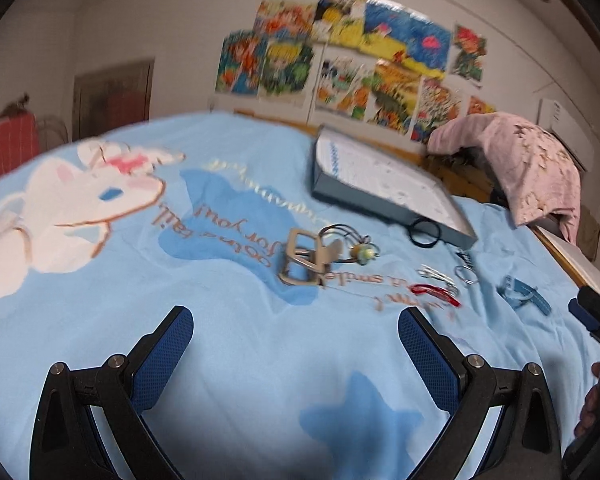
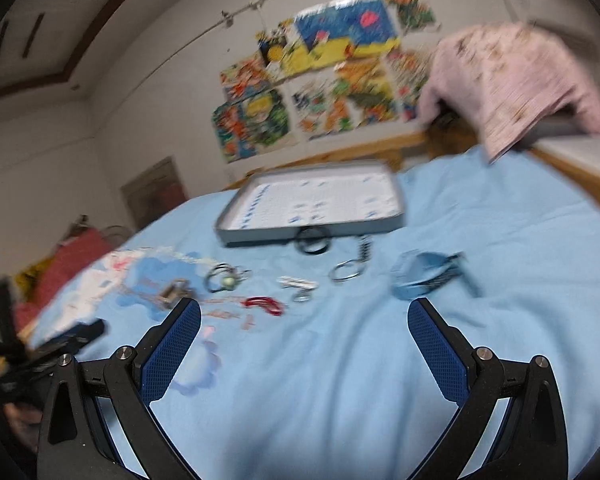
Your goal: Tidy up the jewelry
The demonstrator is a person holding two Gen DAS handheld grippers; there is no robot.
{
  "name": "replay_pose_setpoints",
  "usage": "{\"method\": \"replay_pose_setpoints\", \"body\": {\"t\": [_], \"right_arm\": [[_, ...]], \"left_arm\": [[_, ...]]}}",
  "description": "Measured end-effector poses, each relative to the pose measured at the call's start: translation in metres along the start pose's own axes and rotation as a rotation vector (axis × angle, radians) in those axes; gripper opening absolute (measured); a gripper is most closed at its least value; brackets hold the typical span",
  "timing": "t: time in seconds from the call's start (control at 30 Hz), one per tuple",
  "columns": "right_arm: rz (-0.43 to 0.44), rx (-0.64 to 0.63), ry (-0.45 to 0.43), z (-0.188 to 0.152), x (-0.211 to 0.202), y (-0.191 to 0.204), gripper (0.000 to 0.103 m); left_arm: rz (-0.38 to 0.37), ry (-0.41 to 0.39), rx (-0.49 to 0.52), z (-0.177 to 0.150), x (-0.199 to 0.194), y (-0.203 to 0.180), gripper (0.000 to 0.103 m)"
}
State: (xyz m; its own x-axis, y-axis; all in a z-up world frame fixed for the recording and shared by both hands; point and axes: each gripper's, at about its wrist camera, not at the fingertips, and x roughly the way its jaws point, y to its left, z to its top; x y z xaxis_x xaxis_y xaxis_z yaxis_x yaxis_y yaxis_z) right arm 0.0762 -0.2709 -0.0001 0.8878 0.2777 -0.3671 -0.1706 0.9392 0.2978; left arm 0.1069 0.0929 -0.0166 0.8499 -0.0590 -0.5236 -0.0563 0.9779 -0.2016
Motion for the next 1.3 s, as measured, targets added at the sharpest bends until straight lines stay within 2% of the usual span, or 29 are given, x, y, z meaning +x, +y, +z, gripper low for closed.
{"method": "replay_pose_setpoints", "body": {"t": [0.13, 0.17, 0.2, 0.3, 0.4, 0.5, 0.63, 0.8, 1.0, 1.13, 1.3], "right_arm": [[0.068, -0.059, 0.049, 0.009, 0.044, 0.013, 0.100], [0.070, -0.082, 0.055, 0.010, 0.052, 0.016, 0.094], [0.069, -0.106, 0.066, 0.012, 0.062, 0.018, 0.082], [0.055, -0.172, 0.116, 0.011, 0.094, 0.025, 0.059], [0.080, -0.234, 0.176, 0.006, 0.128, 0.036, 0.049], [0.120, -0.274, 0.222, 0.002, 0.143, 0.039, 0.042], [0.171, -0.310, 0.307, -0.009, 0.162, 0.045, 0.041], [0.198, -0.362, 0.367, -0.020, 0.184, 0.054, 0.036], [0.220, -0.358, 0.406, -0.029, 0.196, 0.056, 0.036], [0.228, -0.346, 0.397, -0.031, 0.193, 0.054, 0.034], [0.223, -0.351, 0.398, -0.034, 0.195, 0.054, 0.017]], "left_arm": [[-0.035, 0.032, -0.004, 0.019, 0.039, -0.004, 0.103], [-0.040, 0.040, 0.017, 0.022, 0.048, -0.008, 0.103], [-0.045, 0.049, 0.041, 0.025, 0.057, -0.012, 0.103], [-0.056, 0.079, 0.112, 0.030, 0.079, -0.024, 0.101], [-0.039, 0.084, 0.181, 0.029, 0.095, -0.033, 0.090], [-0.081, 0.096, 0.171, 0.026, 0.104, -0.029, 0.087], [-0.123, 0.093, 0.172, 0.023, 0.111, -0.029, 0.085], [-0.093, 0.121, 0.176, 0.024, 0.127, -0.026, 0.062], [-0.103, 0.102, 0.164, 0.018, 0.130, -0.022, 0.046], [-0.121, 0.098, 0.192, 0.016, 0.129, -0.027, 0.046], [-0.158, 0.091, 0.228, 0.015, 0.125, -0.037, 0.046]]}}
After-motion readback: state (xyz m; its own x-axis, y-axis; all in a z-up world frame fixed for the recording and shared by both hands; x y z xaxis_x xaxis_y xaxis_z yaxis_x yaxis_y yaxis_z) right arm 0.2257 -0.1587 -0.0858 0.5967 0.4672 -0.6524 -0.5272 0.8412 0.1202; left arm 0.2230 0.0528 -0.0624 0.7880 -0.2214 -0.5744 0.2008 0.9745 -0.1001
